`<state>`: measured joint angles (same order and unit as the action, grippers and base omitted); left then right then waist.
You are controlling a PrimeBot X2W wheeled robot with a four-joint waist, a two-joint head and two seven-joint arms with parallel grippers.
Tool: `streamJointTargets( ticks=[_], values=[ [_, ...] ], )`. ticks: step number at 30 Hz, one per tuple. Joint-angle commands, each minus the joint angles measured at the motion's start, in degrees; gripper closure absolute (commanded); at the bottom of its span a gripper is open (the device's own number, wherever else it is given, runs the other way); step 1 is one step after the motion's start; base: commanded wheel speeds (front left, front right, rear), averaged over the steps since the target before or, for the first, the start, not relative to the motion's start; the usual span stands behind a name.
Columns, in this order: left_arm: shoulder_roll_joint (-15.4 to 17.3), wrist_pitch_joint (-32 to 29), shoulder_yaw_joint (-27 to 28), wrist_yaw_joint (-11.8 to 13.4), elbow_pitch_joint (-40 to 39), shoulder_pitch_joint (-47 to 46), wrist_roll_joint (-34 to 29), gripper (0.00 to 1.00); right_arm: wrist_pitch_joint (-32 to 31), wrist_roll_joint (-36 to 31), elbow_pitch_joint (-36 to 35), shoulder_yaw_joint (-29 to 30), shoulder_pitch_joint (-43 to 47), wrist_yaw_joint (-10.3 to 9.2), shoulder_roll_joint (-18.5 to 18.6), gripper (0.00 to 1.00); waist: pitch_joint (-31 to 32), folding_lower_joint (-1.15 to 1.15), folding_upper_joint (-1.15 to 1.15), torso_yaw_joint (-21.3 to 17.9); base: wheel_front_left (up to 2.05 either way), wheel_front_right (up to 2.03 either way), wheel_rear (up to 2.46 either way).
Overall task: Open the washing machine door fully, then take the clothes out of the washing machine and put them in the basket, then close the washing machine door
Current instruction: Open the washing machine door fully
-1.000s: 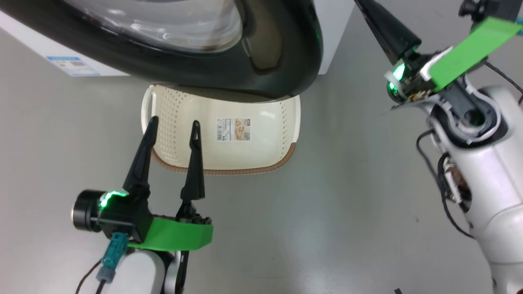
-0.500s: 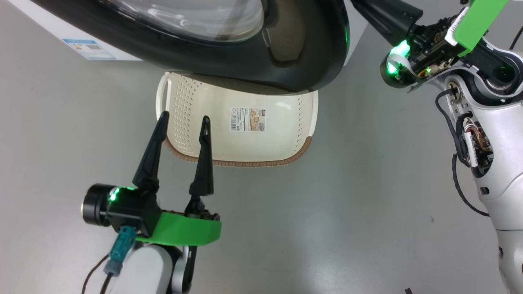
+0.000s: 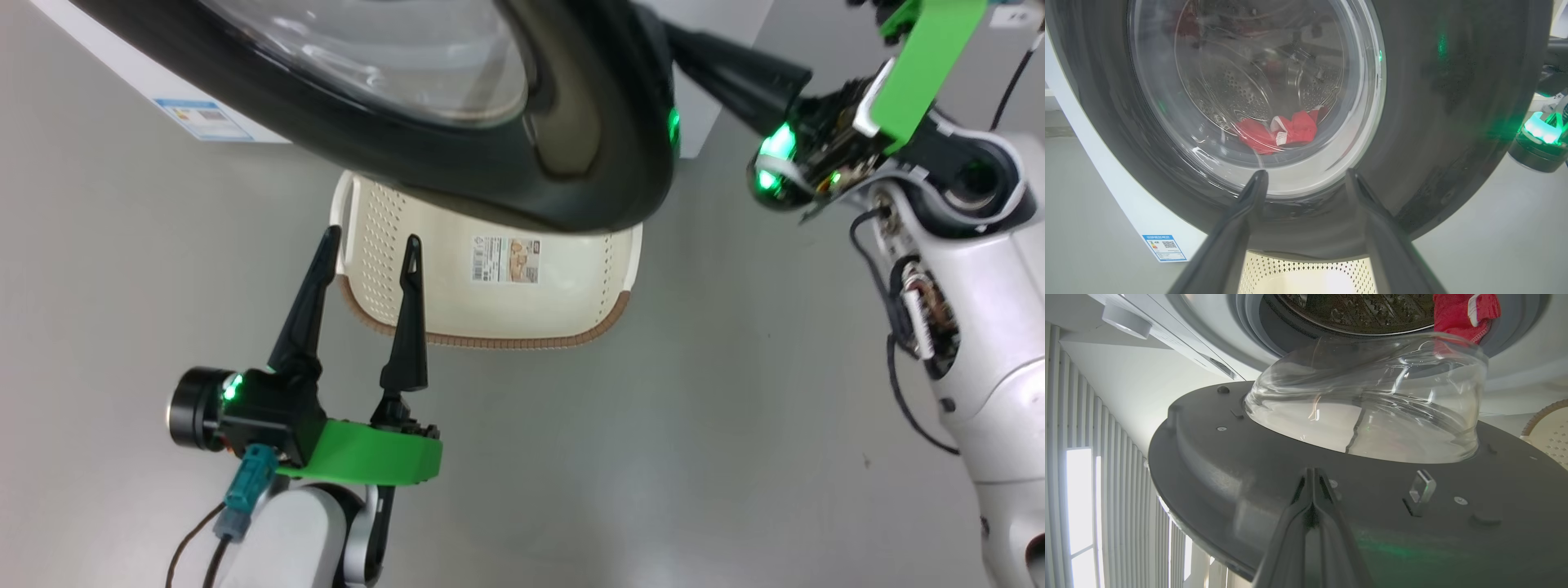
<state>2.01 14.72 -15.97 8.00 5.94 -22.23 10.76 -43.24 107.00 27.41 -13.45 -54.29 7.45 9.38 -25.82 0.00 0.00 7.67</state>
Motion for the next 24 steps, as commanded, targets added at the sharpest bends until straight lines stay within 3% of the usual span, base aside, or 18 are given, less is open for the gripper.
streamJointTargets(
  ticks=[1,24],
  values=[
    [0.87,0.28,1.95,-0.26,-1.00,0.75,0.08,0.00,-0.83,-0.88,-1.72,-0.41,1.87,0.03,-1.72,1.00,1.41,0.00,0.00,0.52,0.00,0.00,0.00],
    [0.87,0.28,4.61,-1.11,-0.12,7.56,0.52,0.00,-3.75,-5.45,0.17,-1.64,11.52,0.03,-5.51,1.00,12.56,0.00,0.00,4.32,0.00,0.00,0.00]
  ],
)
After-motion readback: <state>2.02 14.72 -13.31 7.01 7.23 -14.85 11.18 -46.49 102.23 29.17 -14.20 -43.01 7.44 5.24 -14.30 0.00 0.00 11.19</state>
